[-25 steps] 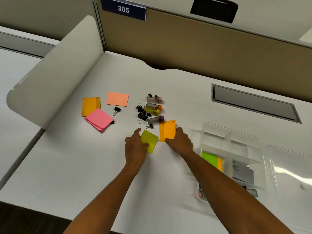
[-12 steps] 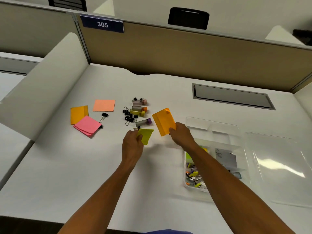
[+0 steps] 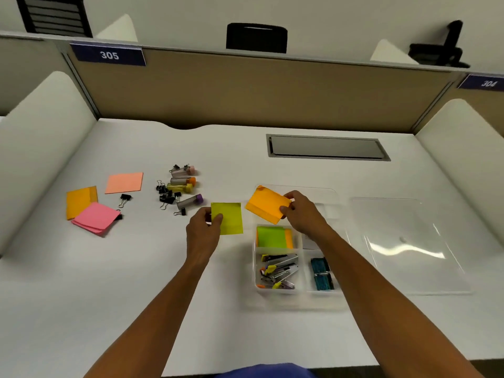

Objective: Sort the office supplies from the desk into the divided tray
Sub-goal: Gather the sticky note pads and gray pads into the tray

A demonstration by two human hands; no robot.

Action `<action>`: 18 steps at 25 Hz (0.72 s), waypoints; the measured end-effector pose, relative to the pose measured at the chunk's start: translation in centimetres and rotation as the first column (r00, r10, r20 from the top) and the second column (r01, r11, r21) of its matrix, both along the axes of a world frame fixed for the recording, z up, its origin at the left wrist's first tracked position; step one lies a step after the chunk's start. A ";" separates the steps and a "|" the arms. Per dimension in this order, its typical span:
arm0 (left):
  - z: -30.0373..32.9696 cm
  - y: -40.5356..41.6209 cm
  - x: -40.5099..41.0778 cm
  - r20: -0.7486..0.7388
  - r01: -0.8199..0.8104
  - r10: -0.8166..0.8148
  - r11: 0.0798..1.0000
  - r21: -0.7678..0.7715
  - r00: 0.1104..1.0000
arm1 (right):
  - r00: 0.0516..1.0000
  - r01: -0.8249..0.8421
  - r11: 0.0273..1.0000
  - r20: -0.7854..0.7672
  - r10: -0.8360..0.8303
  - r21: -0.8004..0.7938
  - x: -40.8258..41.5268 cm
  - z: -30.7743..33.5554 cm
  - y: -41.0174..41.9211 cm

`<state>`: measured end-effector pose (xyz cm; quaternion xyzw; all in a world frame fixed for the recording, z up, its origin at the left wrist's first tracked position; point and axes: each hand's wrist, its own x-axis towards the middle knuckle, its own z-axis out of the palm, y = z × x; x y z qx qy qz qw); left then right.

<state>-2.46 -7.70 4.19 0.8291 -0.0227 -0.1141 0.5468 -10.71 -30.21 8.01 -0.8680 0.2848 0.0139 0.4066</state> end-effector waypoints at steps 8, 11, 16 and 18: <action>1.5 -3.2 -1.9 -0.022 0.026 -0.032 0.976 -0.218 0.999 | 0.961 -0.215 0.960 -0.214 0.175 -0.178 -3.4 -1.0 -3.3; 1.6 -3.9 -2.2 -0.007 0.071 -0.073 0.984 -0.164 0.997 | 0.932 -0.295 0.925 -0.285 0.224 -0.239 -2.9 -1.2 -2.8; 1.7 -4.6 -2.6 -0.023 0.136 -0.139 0.987 -0.085 0.990 | 0.875 -0.427 0.841 -0.388 0.291 -0.333 -2.2 -1.9 -1.7; 1.8 -4.8 -2.8 0.000 0.167 -0.167 0.985 -0.039 0.986 | 0.837 -0.490 0.791 -0.452 0.309 -0.367 -1.9 -2.1 -1.3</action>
